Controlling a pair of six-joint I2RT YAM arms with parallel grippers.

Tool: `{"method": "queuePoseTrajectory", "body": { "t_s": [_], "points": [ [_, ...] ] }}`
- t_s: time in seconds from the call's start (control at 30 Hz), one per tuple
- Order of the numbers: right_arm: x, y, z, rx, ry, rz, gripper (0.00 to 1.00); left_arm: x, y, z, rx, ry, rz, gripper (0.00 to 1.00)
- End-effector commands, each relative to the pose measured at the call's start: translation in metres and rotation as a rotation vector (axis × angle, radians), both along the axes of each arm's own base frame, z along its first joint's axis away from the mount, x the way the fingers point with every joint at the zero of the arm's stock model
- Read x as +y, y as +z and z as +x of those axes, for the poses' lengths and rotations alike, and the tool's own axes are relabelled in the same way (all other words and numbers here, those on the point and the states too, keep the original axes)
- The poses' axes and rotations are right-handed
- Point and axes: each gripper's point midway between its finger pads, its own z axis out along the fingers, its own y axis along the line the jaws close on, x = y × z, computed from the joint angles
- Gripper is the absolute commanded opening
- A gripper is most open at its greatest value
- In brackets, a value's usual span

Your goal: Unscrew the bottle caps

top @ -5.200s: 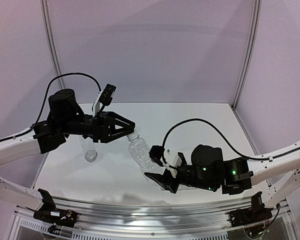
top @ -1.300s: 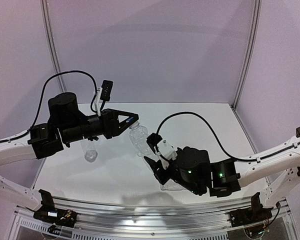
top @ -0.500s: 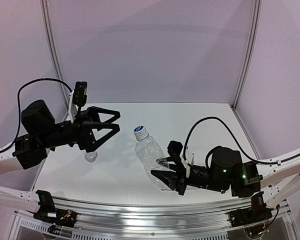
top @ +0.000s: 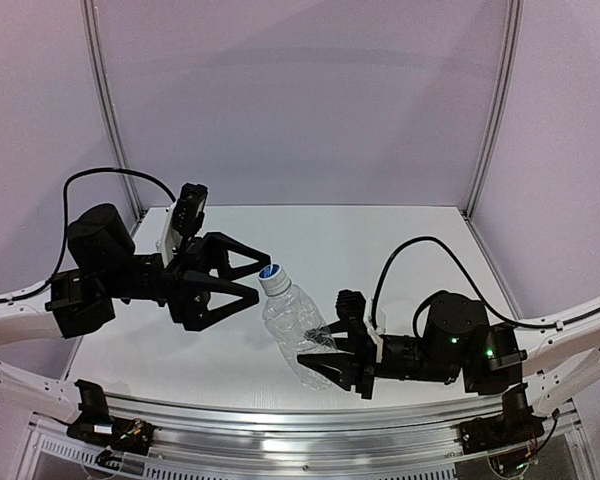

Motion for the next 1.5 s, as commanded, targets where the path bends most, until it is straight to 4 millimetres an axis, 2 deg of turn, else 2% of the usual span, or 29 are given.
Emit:
{"method": "queuePoseTrajectory", "body": {
  "t_s": [0.0, 0.3, 0.37, 0.57, 0.73, 0.8, 0.9, 0.93, 1.0, 1.2, 1.27, 1.33, 1.47],
  "points": [
    [0.006, -0.001, -0.004, -0.005, 0.03, -0.006, 0.36, -0.001, 0.013, -0.004, -0.047, -0.006, -0.02, 0.77],
    [0.009, -0.003, -0.004, 0.0, 0.035, -0.014, 0.36, -0.007, 0.008, -0.002, -0.06, 0.012, 0.007, 0.61],
    [0.009, -0.003, -0.005, 0.0, 0.036, -0.014, 0.36, -0.008, 0.009, -0.003, -0.062, 0.01, 0.01, 0.55],
    [0.008, -0.002, -0.002, -0.001, 0.021, -0.013, 0.36, -0.014, 0.004, 0.002, -0.056, 0.03, 0.039, 0.26],
    [0.003, 0.0, 0.011, -0.007, -0.061, -0.017, 0.36, -0.017, 0.002, 0.01, -0.038, 0.072, 0.065, 0.21],
    [-0.003, -0.001, 0.031, -0.001, -0.18, -0.032, 0.36, -0.018, -0.001, 0.023, -0.012, 0.151, 0.093, 0.21],
    [-0.017, -0.005, 0.066, -0.001, -0.417, -0.069, 0.36, -0.011, -0.009, 0.066, 0.068, 0.444, 0.164, 0.21],
    [-0.02, -0.006, 0.074, -0.003, -0.474, -0.082, 0.35, -0.004, -0.016, 0.081, 0.099, 0.561, 0.198, 0.21],
    [-0.022, -0.012, 0.083, -0.015, -0.532, -0.107, 0.35, 0.003, -0.025, 0.097, 0.146, 0.685, 0.228, 0.21],
    [-0.014, -0.02, 0.086, -0.035, -0.547, -0.143, 0.35, 0.001, -0.029, 0.1, 0.201, 0.699, 0.223, 0.22],
    [-0.013, -0.019, 0.084, -0.033, -0.531, -0.139, 0.35, 0.001, -0.028, 0.098, 0.197, 0.684, 0.219, 0.26],
    [-0.013, -0.018, 0.083, -0.029, -0.519, -0.133, 0.35, 0.002, -0.025, 0.094, 0.183, 0.664, 0.21, 0.34],
    [-0.012, -0.015, 0.076, -0.019, -0.474, -0.122, 0.35, 0.011, -0.016, 0.083, 0.121, 0.625, 0.172, 0.65]
  ]
}}
